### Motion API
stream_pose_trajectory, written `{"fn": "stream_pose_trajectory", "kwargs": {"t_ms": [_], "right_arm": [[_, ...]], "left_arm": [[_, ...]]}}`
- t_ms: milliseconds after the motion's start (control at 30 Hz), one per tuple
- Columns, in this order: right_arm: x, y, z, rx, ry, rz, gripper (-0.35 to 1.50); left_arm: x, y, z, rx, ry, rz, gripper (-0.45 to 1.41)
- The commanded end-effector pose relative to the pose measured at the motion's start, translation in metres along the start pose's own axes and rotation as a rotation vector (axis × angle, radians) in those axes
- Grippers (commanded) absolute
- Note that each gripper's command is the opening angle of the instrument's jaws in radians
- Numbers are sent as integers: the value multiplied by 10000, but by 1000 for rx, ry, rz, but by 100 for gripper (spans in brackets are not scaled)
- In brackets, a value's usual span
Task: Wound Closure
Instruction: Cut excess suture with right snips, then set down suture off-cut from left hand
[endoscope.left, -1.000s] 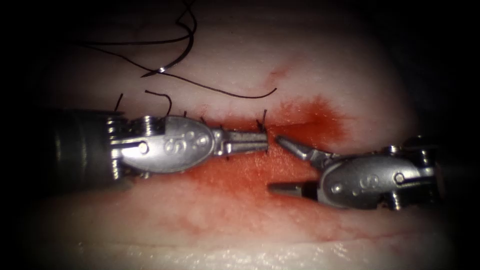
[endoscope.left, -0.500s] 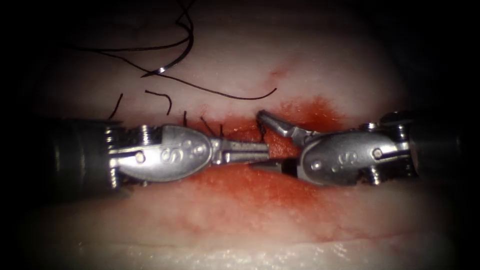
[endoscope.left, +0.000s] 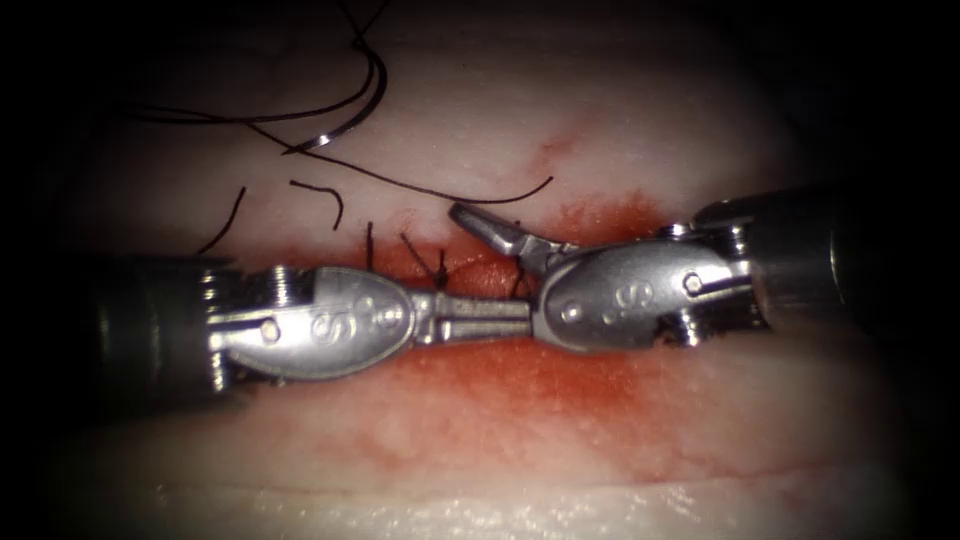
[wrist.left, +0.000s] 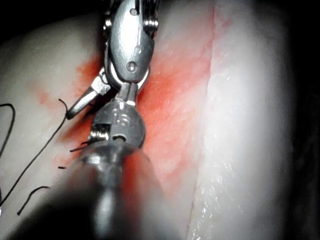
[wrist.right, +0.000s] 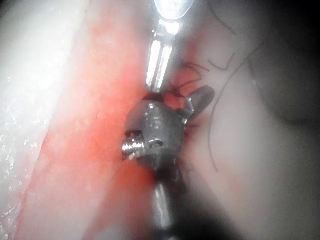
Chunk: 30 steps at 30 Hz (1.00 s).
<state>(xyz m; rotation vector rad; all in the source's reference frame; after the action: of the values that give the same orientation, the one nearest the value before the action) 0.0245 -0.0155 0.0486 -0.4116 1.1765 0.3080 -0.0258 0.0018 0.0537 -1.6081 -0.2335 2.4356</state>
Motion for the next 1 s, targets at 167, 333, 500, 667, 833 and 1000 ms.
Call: {"fn": "stream_pose_trajectory", "kwargs": {"t_ms": [167,333,500,667,833,1000], "right_arm": [[-2,-7,8,-2,2,2,121],[-4,-12,8,-4,7,-3,84],[-5,-16,8,-58,3,28,-35],[-12,-15,17,-83,-17,46,-35],[-17,-16,11,-55,-22,41,134],[-14,-14,-29,-12,32,9,148]], "left_arm": [[-2,2,9,0,0,0,-45],[-1,3,10,1,0,-11,-45],[-2,5,10,0,0,-9,-45],[-4,9,10,1,2,-11,-45],[-5,14,3,2,-2,-13,-45],[-9,30,-25,2,-18,-2,-45]]}}
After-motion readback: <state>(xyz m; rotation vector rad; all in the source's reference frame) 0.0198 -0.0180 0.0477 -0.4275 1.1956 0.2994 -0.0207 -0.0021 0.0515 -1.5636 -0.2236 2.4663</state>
